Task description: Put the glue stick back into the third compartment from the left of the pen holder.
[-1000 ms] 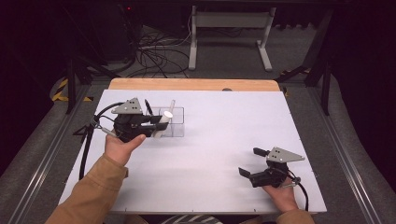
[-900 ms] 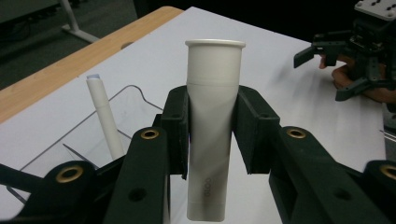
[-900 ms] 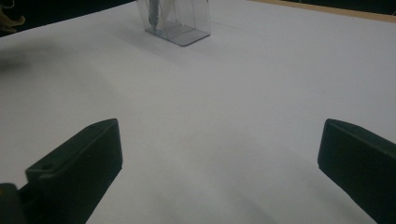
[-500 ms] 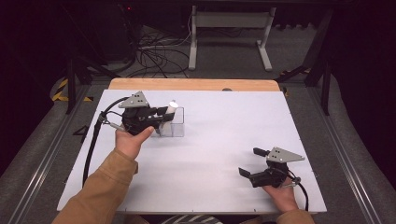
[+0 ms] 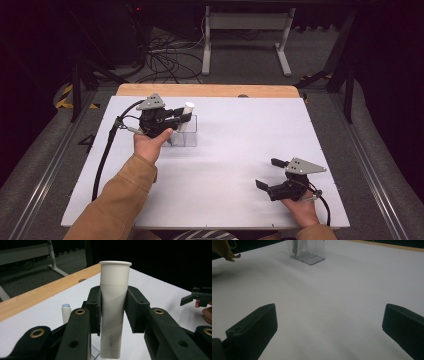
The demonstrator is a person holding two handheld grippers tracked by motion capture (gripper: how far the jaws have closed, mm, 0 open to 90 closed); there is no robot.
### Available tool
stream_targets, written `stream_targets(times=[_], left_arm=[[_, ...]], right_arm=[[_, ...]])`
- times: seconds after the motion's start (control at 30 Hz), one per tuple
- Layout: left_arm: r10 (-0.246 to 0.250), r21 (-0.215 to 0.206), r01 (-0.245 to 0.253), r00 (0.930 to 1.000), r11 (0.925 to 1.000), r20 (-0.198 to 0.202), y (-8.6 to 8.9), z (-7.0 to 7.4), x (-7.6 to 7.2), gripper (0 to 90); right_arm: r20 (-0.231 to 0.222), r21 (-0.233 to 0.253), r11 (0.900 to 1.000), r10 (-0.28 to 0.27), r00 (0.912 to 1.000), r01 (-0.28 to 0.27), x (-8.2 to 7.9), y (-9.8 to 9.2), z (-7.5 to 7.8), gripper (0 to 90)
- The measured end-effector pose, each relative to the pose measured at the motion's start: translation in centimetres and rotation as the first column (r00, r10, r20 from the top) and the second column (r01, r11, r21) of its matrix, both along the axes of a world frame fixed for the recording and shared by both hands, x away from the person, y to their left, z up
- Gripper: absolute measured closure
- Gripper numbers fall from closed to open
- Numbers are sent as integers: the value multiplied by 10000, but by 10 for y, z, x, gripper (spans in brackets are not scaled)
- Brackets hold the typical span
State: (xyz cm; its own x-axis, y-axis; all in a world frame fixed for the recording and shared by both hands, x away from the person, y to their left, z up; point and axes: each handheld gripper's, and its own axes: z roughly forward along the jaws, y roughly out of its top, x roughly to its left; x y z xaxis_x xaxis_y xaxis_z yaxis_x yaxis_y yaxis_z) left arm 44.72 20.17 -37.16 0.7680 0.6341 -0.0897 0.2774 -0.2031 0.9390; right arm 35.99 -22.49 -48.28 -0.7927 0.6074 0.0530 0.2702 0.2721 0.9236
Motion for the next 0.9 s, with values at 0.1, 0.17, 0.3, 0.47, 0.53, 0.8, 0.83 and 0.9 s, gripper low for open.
stream_targets(times=[0.1,0.17,0.3,0.47,0.53,0.8,0.83,0.9], left_arm=[[42,-77,-41,9999,10000,97,-1,-2,5,678],[139,-198,-138,9999,9997,32,-3,-4,7,678],[225,-314,-222,9997,9993,110,-5,-7,12,678],[314,-379,-306,9993,9988,196,-12,-12,17,678],[268,-391,-260,9994,9989,208,-16,-13,20,678],[250,-382,-240,9993,9990,266,-28,-13,22,678],[290,-384,-279,9992,9989,284,-28,-13,22,678],[349,-349,-339,9990,9988,293,-28,-14,23,678]], right_arm=[[-2,-1,10000,5,10000,-5,0,0,0,5],[-1,-1,10000,7,10000,-7,0,0,0,5],[1,-4,10000,11,10000,-11,0,0,0,5],[-35,-9,10000,-2,10000,2,0,0,0,5],[-34,-10,10000,2,10000,-2,0,0,0,5],[12,-1,10000,62,10000,-62,0,0,0,5],[5,18,10000,56,10000,-56,0,0,0,5],[-31,32,10000,38,10000,-38,0,0,0,5]])
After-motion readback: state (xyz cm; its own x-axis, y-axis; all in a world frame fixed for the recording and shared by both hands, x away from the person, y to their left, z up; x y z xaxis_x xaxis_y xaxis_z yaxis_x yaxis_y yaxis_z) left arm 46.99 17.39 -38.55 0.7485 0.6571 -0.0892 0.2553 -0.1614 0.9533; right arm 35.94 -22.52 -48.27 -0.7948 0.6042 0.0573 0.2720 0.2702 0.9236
